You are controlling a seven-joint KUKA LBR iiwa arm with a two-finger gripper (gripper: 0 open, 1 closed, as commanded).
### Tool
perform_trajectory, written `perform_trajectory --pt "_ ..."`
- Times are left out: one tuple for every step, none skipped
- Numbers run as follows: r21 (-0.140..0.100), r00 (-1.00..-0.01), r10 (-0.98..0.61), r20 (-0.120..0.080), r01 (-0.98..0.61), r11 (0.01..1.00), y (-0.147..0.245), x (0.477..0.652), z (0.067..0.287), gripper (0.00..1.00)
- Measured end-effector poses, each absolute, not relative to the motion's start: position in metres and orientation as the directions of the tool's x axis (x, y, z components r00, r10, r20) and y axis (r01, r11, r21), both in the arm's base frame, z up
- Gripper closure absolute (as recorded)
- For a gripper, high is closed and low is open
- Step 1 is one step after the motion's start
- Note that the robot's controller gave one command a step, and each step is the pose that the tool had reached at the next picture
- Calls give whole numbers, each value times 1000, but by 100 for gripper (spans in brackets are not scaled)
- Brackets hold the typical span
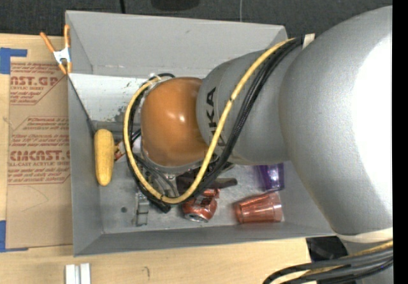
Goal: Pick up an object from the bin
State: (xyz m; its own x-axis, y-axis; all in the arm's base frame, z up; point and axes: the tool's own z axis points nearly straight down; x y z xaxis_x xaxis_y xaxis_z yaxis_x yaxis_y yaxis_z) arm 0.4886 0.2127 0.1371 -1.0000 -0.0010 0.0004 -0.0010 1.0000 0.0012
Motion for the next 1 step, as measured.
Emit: perform_trajectory --pt "0 -997 -82 1 -82 997 137 498 104 100"
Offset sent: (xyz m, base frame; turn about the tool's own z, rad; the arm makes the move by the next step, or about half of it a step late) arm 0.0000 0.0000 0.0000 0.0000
